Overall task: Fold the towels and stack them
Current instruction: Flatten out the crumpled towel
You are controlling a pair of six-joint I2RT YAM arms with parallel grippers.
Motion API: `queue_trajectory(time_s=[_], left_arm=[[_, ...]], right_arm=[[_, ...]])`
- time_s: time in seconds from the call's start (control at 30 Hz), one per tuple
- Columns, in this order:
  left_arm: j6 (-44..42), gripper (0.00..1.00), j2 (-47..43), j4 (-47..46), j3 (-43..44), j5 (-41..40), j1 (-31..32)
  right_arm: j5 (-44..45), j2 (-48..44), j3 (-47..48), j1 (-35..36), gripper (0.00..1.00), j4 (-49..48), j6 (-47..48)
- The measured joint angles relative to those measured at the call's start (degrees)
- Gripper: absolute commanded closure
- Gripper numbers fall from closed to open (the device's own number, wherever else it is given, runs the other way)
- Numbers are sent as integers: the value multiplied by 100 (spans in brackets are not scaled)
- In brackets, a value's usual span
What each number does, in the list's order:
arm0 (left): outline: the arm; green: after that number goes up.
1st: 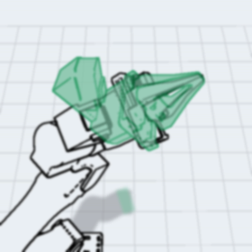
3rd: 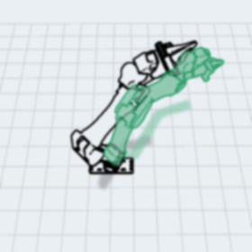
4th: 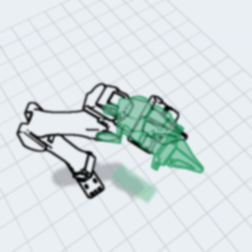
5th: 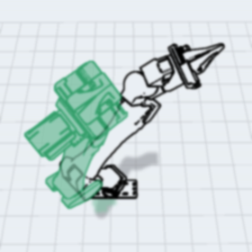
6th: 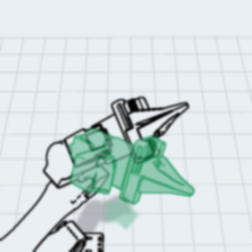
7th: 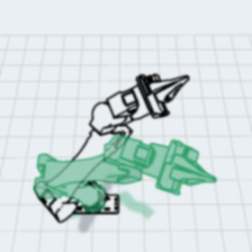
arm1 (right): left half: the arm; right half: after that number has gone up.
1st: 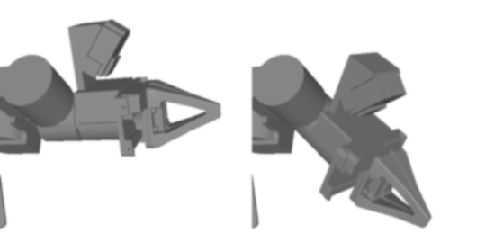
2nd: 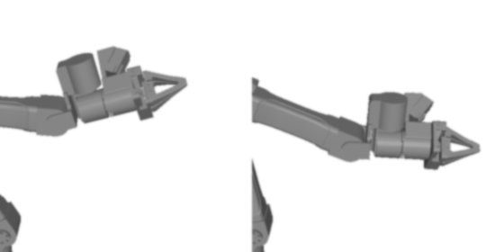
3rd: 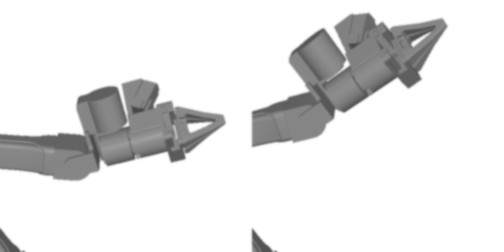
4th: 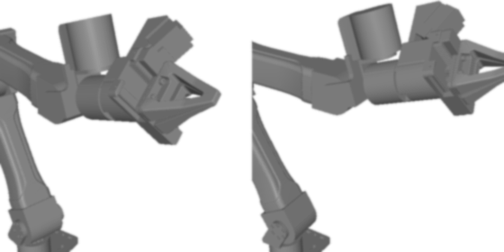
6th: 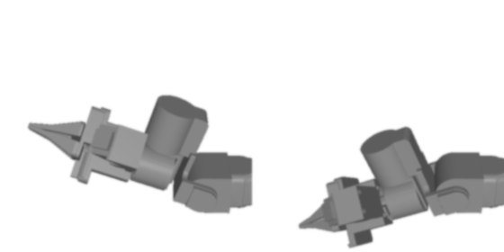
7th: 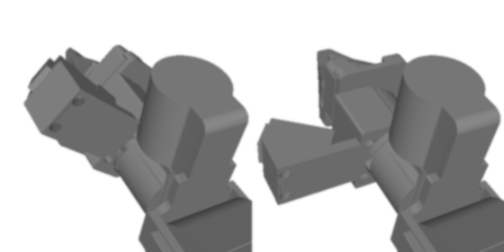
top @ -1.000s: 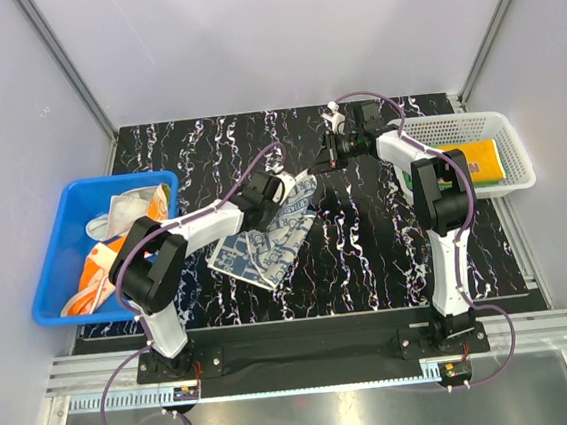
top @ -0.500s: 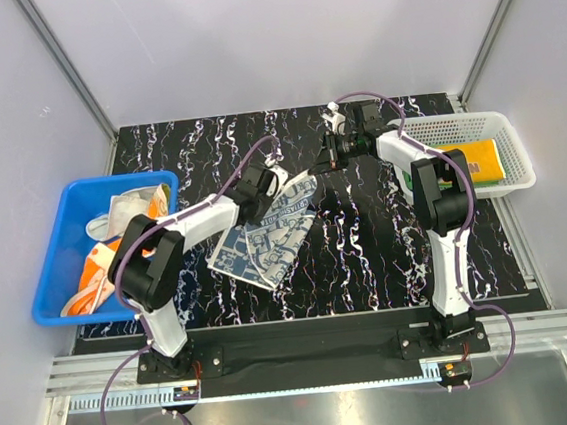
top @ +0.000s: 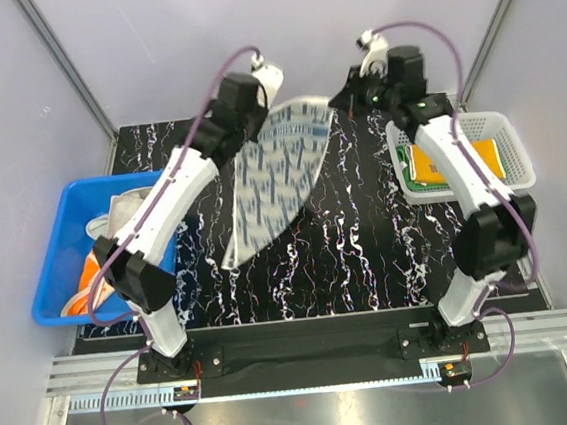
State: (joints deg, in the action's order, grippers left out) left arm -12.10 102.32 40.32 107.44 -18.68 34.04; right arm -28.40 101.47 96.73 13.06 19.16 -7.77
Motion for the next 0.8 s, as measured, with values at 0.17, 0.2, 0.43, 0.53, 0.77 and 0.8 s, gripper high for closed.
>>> queue_trajectory(time_s=[0.17, 0.2, 0.43, 0.53, 0.77, 0.8], left_arm=[[-37, 100, -616, 457, 1156, 153, 166], [-33, 100, -848, 584, 1152, 232, 249], [120, 100, -2218, 1292, 824, 1034, 1071], [236, 100, -2490, 1587, 831, 1335, 1381], [562, 100, -2577, 2192, 1147, 1853, 2048], [595, 100, -2579, 2227, 1161, 1912, 2068]], right_arm=[[192, -1036, 599, -4, 100, 9, 122], [170, -1300, 588, -4, 100, 52, 157], [-361, -3434, -562, 0, 100, 133, 337], [-560, -4360, -1073, 2, 100, 28, 323], [-588, -5401, -1486, 2, 100, -173, 92], [-562, -5425, -1491, 2, 100, -184, 79]])
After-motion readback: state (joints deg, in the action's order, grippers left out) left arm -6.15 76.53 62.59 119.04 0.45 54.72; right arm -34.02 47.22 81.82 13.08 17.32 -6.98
